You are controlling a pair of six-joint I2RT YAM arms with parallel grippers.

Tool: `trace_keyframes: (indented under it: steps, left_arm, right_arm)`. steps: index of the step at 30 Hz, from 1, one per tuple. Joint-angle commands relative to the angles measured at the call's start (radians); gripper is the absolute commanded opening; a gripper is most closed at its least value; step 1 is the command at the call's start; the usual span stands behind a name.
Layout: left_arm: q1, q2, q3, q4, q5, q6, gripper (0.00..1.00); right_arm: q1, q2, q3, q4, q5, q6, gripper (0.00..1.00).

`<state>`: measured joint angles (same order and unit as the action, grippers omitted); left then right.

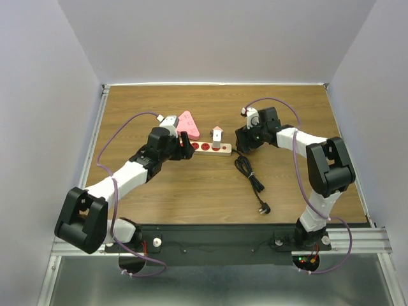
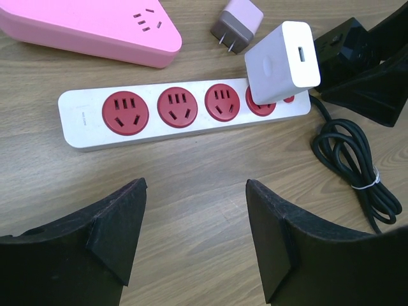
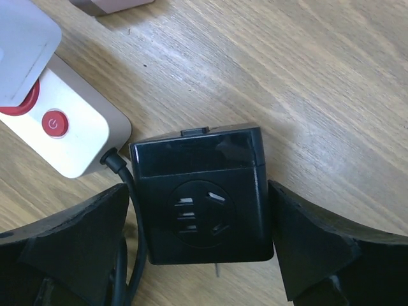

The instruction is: Insert the plug

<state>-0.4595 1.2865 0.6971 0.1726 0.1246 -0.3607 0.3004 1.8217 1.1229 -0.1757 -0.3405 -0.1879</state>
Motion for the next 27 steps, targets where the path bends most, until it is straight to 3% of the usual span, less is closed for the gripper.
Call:
trace_keyframes:
  steps: [1, 4, 5, 6, 7, 10, 13, 21, 27]
  left_arm:
    - [-0.01, -0.038, -0.002, 0.01, 0.007, 0.003, 0.74]
    - [-0.01, -0.038, 0.001, 0.01, 0.007, 0.002, 0.72]
    - [-0.01, -0.039, 0.001, 0.01, 0.009, 0.002, 0.71]
    - [-0.01, -0.041, 0.002, 0.011, 0.01, 0.003, 0.71]
    - [-0.01, -0.042, 0.004, 0.016, 0.012, 0.002, 0.71]
    - [-0.01, -0.056, 0.008, 0.03, 0.021, 0.005, 0.7]
    - [-0.01, -0.075, 0.019, 0.039, 0.04, 0.008, 0.71]
    - [-0.01, -0.225, 0.01, 0.087, 0.188, 0.037, 0.7]
    - [-0.024, -0.378, -0.053, 0.256, 0.39, 0.026, 0.71]
  right_arm:
    - [-0.004, -0.007, 0.031, 0.002, -0.019, -0.01, 0.8]
    - [-0.004, -0.019, 0.038, 0.007, -0.037, 0.007, 0.54]
    - [-0.004, -0.028, 0.043, 0.01, -0.06, 0.011, 0.39]
    - [-0.004, -0.038, 0.051, 0.012, -0.074, 0.016, 0.33]
    - [-0.004, -0.07, 0.055, 0.013, -0.086, 0.019, 0.21]
    - [-0.004, -0.154, 0.072, 0.008, -0.138, 0.028, 0.04]
    - [-0.004, -0.229, 0.08, 0.008, -0.212, 0.047, 0.02]
    - [-0.004, -0.415, 0.092, 0.012, -0.638, 0.096, 0.0]
    - [-0.003, -0.469, 0.126, 0.015, -0.95, 0.142, 0.0]
